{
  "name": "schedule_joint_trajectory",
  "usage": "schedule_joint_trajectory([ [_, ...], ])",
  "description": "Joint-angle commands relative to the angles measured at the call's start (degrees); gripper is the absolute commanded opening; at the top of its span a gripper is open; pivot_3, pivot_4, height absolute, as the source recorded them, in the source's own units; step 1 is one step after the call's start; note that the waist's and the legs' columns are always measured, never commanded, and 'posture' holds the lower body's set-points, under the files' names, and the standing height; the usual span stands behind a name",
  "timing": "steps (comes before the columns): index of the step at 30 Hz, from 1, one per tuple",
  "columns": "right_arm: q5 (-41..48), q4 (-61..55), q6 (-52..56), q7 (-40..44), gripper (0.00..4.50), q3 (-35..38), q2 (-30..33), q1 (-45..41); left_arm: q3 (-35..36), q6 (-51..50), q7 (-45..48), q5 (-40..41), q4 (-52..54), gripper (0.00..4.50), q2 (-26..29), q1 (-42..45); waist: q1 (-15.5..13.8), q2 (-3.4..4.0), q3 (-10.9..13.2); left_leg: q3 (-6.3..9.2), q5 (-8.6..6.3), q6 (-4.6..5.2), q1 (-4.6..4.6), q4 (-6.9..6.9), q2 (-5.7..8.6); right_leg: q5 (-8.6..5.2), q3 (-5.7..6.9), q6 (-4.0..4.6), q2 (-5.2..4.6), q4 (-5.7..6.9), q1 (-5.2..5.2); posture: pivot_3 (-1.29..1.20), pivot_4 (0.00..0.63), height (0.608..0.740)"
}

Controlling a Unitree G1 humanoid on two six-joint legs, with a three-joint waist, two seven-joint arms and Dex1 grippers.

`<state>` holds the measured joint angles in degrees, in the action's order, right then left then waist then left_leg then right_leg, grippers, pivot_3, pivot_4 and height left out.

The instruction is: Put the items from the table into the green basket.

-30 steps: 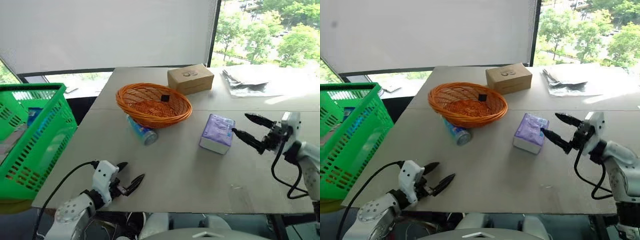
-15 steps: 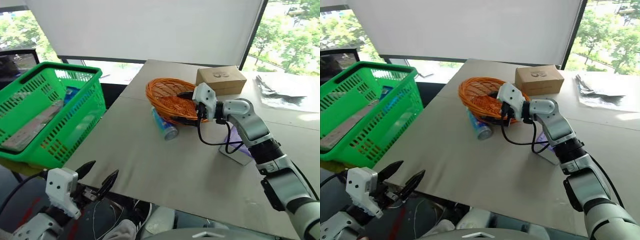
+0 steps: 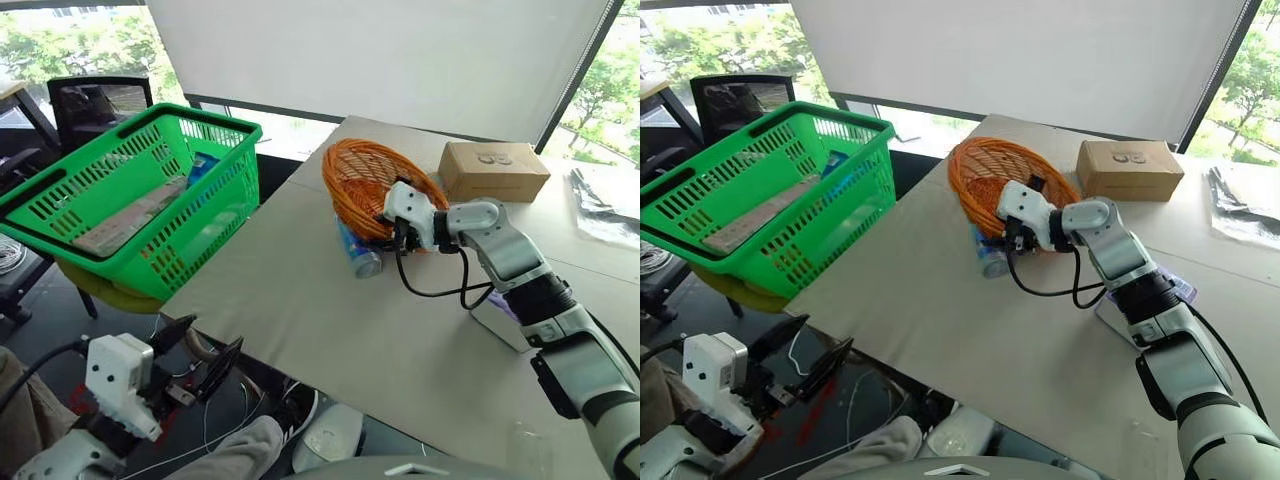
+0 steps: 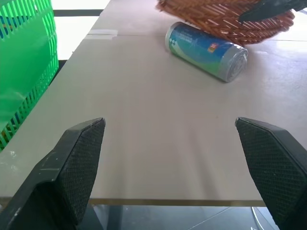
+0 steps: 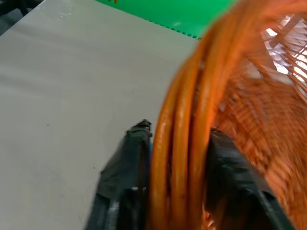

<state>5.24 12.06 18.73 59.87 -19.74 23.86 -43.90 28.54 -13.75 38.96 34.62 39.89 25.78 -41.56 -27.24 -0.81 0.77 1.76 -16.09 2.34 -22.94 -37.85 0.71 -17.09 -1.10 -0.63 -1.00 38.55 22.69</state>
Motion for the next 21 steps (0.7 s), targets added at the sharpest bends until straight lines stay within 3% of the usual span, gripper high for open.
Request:
schedule_joint_trajectory([
  [1, 0.93, -4.47, 1.29, -0.81, 0.58, 2.74, 0.81, -0.38, -0.80, -1.06, -0.02, 1.46, 2.20, 4.50, 1.39, 1.55, -0.30, 0.01, 0.01, 0.00, 0.01, 0.02, -0.01, 0.00, 0.01, 0.00, 0.01, 0.00, 0.00, -0.02, 0.00, 0.45, 0.000, 0.740],
  [6, 2.39, -8.56, 3.15, -3.29, 0.57, 7.61, 3.59, -0.17, -3.06, -4.19, -1.14, 2.56, 2.27, 4.50, 3.86, 7.26, -0.43, 0.13, 0.08, 0.19, 0.01, 0.02, -0.30, -0.33, 0.03, 0.01, 0.25, -0.02, 0.00, -0.06, 0.02, 0.39, 0.000, 0.740],
  [12, 2.24, -12.30, 4.89, -6.50, 0.57, 16.15, 13.31, 0.20, -8.28, -9.05, -2.79, 3.42, -0.55, 4.50, 6.37, 19.07, 0.13, 0.15, 0.08, 0.30, 0.05, 0.06, -0.73, -0.62, 0.10, 0.05, 0.38, -0.03, 0.00, 0.03, 0.33, 0.28, 0.000, 0.740],
  [19, -1.50, -8.30, 4.58, -12.55, 0.57, 26.33, 26.51, 10.22, -11.94, -10.99, -1.62, 1.52, -10.43, 4.50, 7.82, 29.53, 4.38, 0.14, -0.02, 0.19, 0.06, 0.08, -0.80, -0.62, 0.11, 0.05, 0.31, -0.04, 0.02, -0.01, 0.31, 0.16, 0.000, 0.740],
  [21, -4.45, -4.02, 4.20, -16.02, 0.57, 28.32, 30.46, 12.68, -12.93, -10.57, 0.16, 0.94, -11.66, 4.50, 8.62, 30.70, 7.22, 0.16, -0.02, 0.10, 0.07, 0.09, -0.79, -0.63, 0.11, 0.05, 0.21, -0.04, 0.02, 0.06, 0.32, 0.14, 0.000, 0.740],
])
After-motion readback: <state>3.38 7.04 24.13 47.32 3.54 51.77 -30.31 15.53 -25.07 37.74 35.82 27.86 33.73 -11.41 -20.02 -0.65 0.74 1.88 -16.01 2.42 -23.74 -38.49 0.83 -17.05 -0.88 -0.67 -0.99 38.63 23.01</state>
